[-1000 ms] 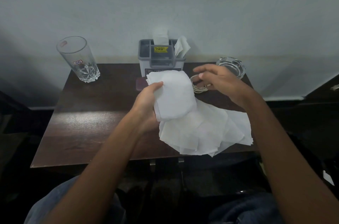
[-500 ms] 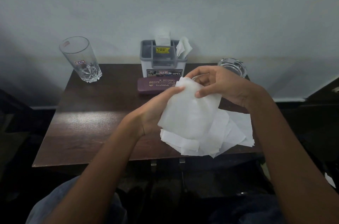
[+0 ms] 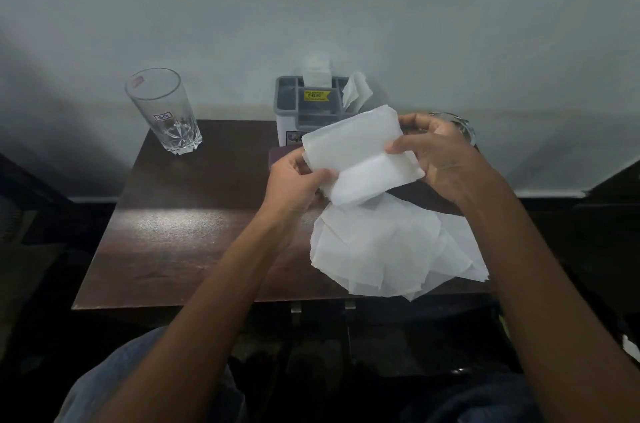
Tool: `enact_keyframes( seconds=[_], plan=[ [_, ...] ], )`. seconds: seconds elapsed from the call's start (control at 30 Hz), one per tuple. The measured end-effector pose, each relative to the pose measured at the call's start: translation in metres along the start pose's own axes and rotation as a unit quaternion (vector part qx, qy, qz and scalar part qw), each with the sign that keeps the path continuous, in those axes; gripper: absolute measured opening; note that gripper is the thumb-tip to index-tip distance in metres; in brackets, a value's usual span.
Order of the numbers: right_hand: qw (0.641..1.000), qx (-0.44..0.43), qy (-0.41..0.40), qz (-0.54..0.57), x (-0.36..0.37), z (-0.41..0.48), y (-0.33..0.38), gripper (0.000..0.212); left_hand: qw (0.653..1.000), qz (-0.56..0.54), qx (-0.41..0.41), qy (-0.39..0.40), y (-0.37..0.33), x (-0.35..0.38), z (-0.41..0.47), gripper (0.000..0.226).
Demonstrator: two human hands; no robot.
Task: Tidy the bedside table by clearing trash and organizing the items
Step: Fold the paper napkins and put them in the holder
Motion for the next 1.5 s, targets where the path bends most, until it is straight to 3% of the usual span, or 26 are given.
enact_keyframes(
  seconds=[0.27, 0.47, 0.6, 0.7, 0.73, 0.83, 0.93, 0.97, 1.17, 1.3, 1.33, 1.4, 1.5],
  plan=[
    [1.0, -0.001, -0.014, -0.009, -0.004, 0.003, -0.002, 0.038, 1.0, 0.016, 0.021, -0.003, -0.004, -0.001, 0.0, 0.046],
    [1.0, -0.016, -0.016, -0.012, -0.001, 0.003, 0.001, 0.034, 0.996, -0.049, -0.069, -0.025, 0.006, -0.001, -0.002, 0.036],
    [0.999, -0.013, -0.037, 0.009, -0.003, 0.001, 0.003, 0.034, 0.999, -0.01, -0.024, -0.029, -0.002, -0.004, -0.004, 0.013],
    [0.998, 0.015, -0.057, 0.025, -0.007, 0.0, 0.0, 0.019, 0.998, 0.053, 0.025, -0.013, -0.007, -0.004, -0.004, 0.023],
    [0.998, 0.026, -0.048, 0.015, -0.006, 0.0, -0.002, 0.012, 0.997, 0.065, 0.036, -0.015, -0.009, -0.005, -0.004, 0.027],
    [0.996, 0.044, -0.022, -0.074, -0.001, 0.001, -0.008, 0.027, 0.994, 0.088, 0.059, -0.021, -0.014, -0.006, -0.003, 0.029],
    [0.984, 0.007, -0.024, -0.177, 0.006, -0.002, -0.005, 0.004, 0.991, 0.109, 0.072, -0.028, -0.017, -0.007, -0.002, 0.03],
    [0.982, 0.001, -0.033, -0.186, 0.004, -0.002, -0.004, 0.012, 0.99, 0.117, 0.076, -0.033, -0.018, -0.009, -0.002, 0.031],
    [0.992, -0.012, -0.068, -0.106, -0.009, -0.004, 0.001, 0.015, 0.988, 0.115, 0.074, -0.067, -0.019, -0.019, 0.0, 0.033],
    [0.996, -0.011, -0.087, -0.027, -0.006, -0.003, 0.0, 0.005, 0.992, 0.079, 0.064, -0.074, -0.019, -0.021, 0.001, 0.035],
    [0.997, 0.003, -0.081, -0.012, -0.002, -0.002, -0.003, 0.016, 0.993, 0.072, 0.064, -0.075, -0.02, -0.022, 0.002, 0.035],
    [0.997, 0.031, -0.061, -0.022, 0.005, 0.0, -0.009, 0.032, 0.993, 0.06, 0.063, -0.077, -0.02, -0.024, 0.003, 0.036],
    [0.997, 0.032, -0.022, -0.065, 0.025, -0.002, -0.015, 0.019, 0.994, 0.046, 0.064, -0.08, -0.021, -0.027, 0.004, 0.038]
  ],
)
Point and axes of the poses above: each hand's wrist, its own z-axis towards the middle knuckle, its own x-axis out of the palm, y = z × x, the point moved 9 cm from there along z, towards the middle knuckle, and after that the axes turned 10 degrees about x, right-handed, at the moved point
